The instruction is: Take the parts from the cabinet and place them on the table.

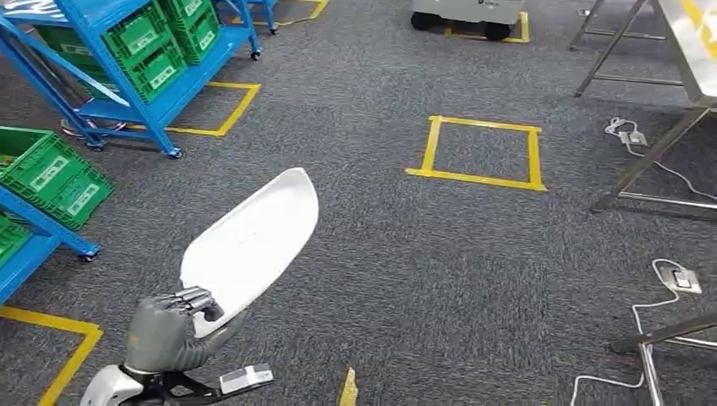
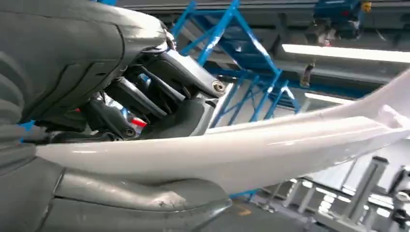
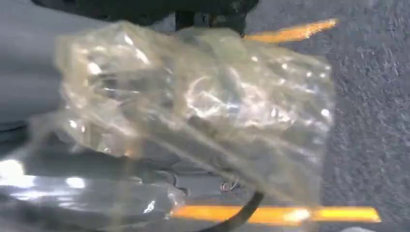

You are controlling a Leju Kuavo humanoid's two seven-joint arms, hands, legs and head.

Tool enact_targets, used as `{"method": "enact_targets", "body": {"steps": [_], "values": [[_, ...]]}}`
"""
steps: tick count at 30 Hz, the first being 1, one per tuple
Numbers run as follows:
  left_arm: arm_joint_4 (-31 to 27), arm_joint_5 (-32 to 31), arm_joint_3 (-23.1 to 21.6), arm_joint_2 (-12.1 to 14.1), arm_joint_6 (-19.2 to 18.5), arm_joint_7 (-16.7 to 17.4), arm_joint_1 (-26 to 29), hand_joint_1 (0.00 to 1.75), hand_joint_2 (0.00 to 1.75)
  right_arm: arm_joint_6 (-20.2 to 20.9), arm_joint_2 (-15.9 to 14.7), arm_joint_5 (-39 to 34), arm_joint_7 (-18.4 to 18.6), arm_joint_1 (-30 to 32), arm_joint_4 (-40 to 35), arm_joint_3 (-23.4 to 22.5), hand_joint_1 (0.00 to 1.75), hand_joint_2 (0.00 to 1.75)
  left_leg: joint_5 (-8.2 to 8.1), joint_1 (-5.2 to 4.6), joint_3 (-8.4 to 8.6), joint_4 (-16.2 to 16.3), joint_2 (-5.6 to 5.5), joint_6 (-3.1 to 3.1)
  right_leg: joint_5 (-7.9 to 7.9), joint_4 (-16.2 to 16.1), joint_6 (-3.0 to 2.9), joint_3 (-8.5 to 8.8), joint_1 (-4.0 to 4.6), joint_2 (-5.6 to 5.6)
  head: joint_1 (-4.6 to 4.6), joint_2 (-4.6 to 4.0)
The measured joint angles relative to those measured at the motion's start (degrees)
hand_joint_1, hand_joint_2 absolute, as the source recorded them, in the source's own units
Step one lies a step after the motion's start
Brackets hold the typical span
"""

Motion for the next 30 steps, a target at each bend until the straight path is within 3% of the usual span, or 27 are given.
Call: {"method": "enact_targets", "body": {"steps": [1,2,3,4,6,7,8,9,10,11,12,13,16,17,18,19,21,22,23,24,25,26,27,28,30], "values": [[0.0,0.02,0.0,0.07,0.13,-0.02,-0.01,1.75,1.75,0.02,0.02,-0.02,0.13,0.13,0.0,0.0,0.0,0.0,0.32,0.31,0.27,-0.72,0.74,0.34,0.02,-0.05,0.4,-0.37,0.17,0.65,0.07,0.0],[0.0,0.18,0.04,0.09,0.28,0.0,-0.14,1.75,1.75,0.04,0.07,-0.04,0.22,0.28,-0.02,0.02,0.0,0.0,0.57,0.5,0.62,-1.2,1.86,0.61,-0.6,0.77,0.39,-0.78,0.18,-1.53,0.0,0.0],[-0.02,0.5,0.09,0.09,0.7,0.0,-0.09,1.75,1.75,0.13,0.26,-0.06,0.33,0.26,-0.09,0.04,0.0,0.0,0.58,0.46,0.72,-1.32,2.39,0.84,-2.22,3.15,0.66,-2.01,0.32,-4.49,0.61,0.0],[0.0,0.63,0.11,0.09,0.94,0.0,-0.05,1.75,1.75,0.22,0.3,-0.06,0.35,0.05,-0.13,0.07,0.0,0.0,0.57,0.37,0.68,-1.3,3.3,0.88,-4.38,7.46,0.95,-4.23,0.26,-6.05,0.64,0.0],[0.0,0.72,0.15,0.13,1.07,0.04,-0.03,1.75,1.75,0.33,0.31,-0.06,0.35,-0.18,-0.26,0.09,0.0,0.0,0.45,0.22,0.64,-1.29,5.17,0.99,-7.8,16.38,1.51,-8.73,-0.08,-7.07,0.59,0.0],[0.0,0.81,0.15,0.13,1.09,0.07,-0.04,1.75,1.75,0.41,0.31,-0.09,0.35,-0.1,-0.33,0.13,0.0,0.0,0.4,0.22,0.69,-1.28,5.89,0.97,-7.73,17.88,1.7,-9.43,-0.21,-7.2,0.66,0.0],[0.0,0.81,0.15,0.13,1.09,0.09,-0.04,1.75,1.75,0.41,0.31,-0.11,0.37,0.0,-0.33,0.15,0.0,0.0,0.33,0.23,0.76,-1.28,6.58,0.89,-6.48,16.75,1.87,-8.81,-0.38,-7.34,0.63,0.0],[0.0,0.81,0.15,0.13,1.09,0.09,-0.05,1.75,1.75,0.41,0.31,-0.15,0.39,0.03,-0.35,0.2,0.0,0.0,0.24,0.24,0.87,-1.27,7.2,0.74,-4.29,13.08,1.93,-6.85,-0.54,-7.65,0.66,0.0],[0.0,0.89,0.15,0.13,1.09,0.11,-0.05,1.75,1.75,0.42,0.31,-0.17,0.39,0.02,-0.35,0.24,0.0,0.0,0.08,0.26,1.08,-1.27,7.77,0.5,-1.8,7.61,1.93,-3.79,-0.63,-8.47,0.61,0.0],[0.0,0.96,0.18,0.13,1.11,0.11,-0.06,1.75,1.75,0.41,0.31,-0.2,0.39,-0.02,-0.35,0.26,0.0,0.0,-0.11,0.26,1.36,-1.26,8.37,0.2,0.0,2.34,1.92,-0.63,-0.64,-10.23,0.66,0.0],[0.0,0.96,0.18,0.13,1.14,0.11,-0.02,1.75,1.75,0.44,0.35,-0.2,0.41,-0.24,-0.46,0.31,0.0,0.0,-0.43,-0.22,1.39,-1.16,8.8,-0.28,-1.08,0.15,1.84,0.63,0.11,-12.32,0.72,0.0],[0.0,0.96,0.2,0.15,1.18,0.11,-0.08,1.75,1.75,0.44,0.35,-0.2,0.39,-0.27,-0.5,0.33,0.0,0.0,-0.52,-0.27,1.35,-1.03,9.15,-0.59,-0.7,0.1,1.03,0.76,-0.03,-11.22,0.5,0.0],[0.0,1.33,0.18,0.07,1.53,0.0,-0.68,1.75,1.75,0.48,0.35,-0.68,0.26,0.01,-0.52,0.37,0.0,0.0,-0.69,-0.01,1.8,-1.17,10.61,-1.37,-0.68,0.17,0.05,0.31,0.31,-9.67,0.57,0.0],[0.0,1.64,0.22,0.0,1.6,-0.04,-1.0,1.75,1.75,0.46,0.35,-0.92,0.17,0.12,-0.52,0.37,0.0,0.0,-1.36,0.37,1.78,-0.69,9.36,-1.87,-0.42,-0.16,-0.43,0.59,0.03,-9.16,0.48,0.0],[0.02,1.7,0.24,0.0,1.66,-0.13,-1.2,1.75,1.75,0.44,0.35,-1.05,0.11,0.04,-0.52,0.37,0.0,0.0,-2.97,0.38,1.0,1.27,7.04,-1.85,-0.4,-0.16,-0.82,0.6,0.06,-8.67,0.33,0.0],[0.09,1.9,0.33,0.0,1.73,-0.18,-1.32,1.75,1.75,0.44,0.35,-1.18,0.15,-0.06,-0.52,0.37,0.0,0.0,-5.28,0.35,-0.82,5.23,5.61,-1.78,-0.38,-0.16,-1.16,0.57,0.07,-8.06,0.11,0.0],[0.52,2.71,0.44,-0.07,1.75,-0.67,-1.61,1.75,1.75,0.26,0.33,-1.99,0.5,-0.19,-0.52,0.37,0.0,0.0,-9.0,0.34,-5.32,14.39,4.69,-1.69,-0.42,-0.14,-1.46,0.56,0.37,-6.59,0.02,0.0],[0.77,3.08,0.48,-0.07,1.75,-1.03,-1.82,1.75,1.75,0.22,0.33,-2.3,0.66,-0.12,-0.52,0.35,0.0,0.0,-9.26,0.33,-6.79,16.92,4.67,-1.56,-0.43,-0.13,-1.51,0.62,0.57,-5.83,-0.02,0.0],[1.05,3.21,0.55,-0.09,1.73,-1.31,-2.07,1.75,1.75,0.17,0.33,-2.67,0.96,0.01,-0.52,0.35,0.0,0.0,-8.12,0.27,-6.96,16.63,4.65,-1.31,-0.44,-0.12,-1.52,0.72,0.72,-5.09,0.02,0.0],[1.31,3.3,0.55,-0.15,1.7,-1.68,-2.43,1.75,1.75,0.13,0.33,-2.97,1.16,0.13,-0.52,0.33,0.0,0.0,-5.71,0.13,-6.14,14.16,4.55,-0.94,-0.44,-0.11,-1.53,0.81,0.83,-4.31,0.0,0.0],[1.55,3.48,0.52,-0.33,1.68,-2.12,-2.83,1.75,1.75,0.09,0.33,-3.19,1.38,0.17,-0.52,0.33,0.0,0.0,-2.64,-0.03,-4.37,9.76,4.13,-0.49,-0.44,-0.08,-1.52,0.97,0.91,-3.46,0.02,0.0],[1.79,3.54,0.55,-0.5,1.66,-2.4,-3.3,1.75,1.75,0.02,0.41,-3.41,1.44,0.15,-0.55,0.33,0.0,0.0,0.35,-0.19,-2.3,4.81,2.61,-0.02,-0.45,-0.07,-1.51,1.12,0.9,-2.72,0.0,0.0],[2.05,3.58,0.55,-0.52,1.64,-2.56,-3.73,1.75,1.75,0.0,0.52,-3.54,1.46,0.12,-0.57,0.33,0.0,0.0,1.06,-0.22,-0.99,1.93,-0.6,0.53,-0.44,-0.06,-1.47,0.9,0.74,-2.13,0.09,0.0],[2.25,3.61,0.55,-0.66,1.64,-2.67,-3.93,1.75,1.75,0.0,0.59,-3.65,1.51,-0.14,-0.59,0.31,0.0,0.0,0.99,0.06,-0.83,0.71,-1.09,0.56,-0.43,0.35,-1.22,0.62,1.01,-1.44,0.2,0.0],[2.58,3.63,0.55,-0.98,1.64,-2.8,-4.55,1.75,1.75,-0.07,0.59,-3.76,1.55,0.08,-0.59,0.28,0.0,0.0,0.37,-0.29,-0.73,0.19,-0.19,0.35,0.03,0.13,-0.44,-0.24,0.47,-0.35,0.09,0.0]]}}
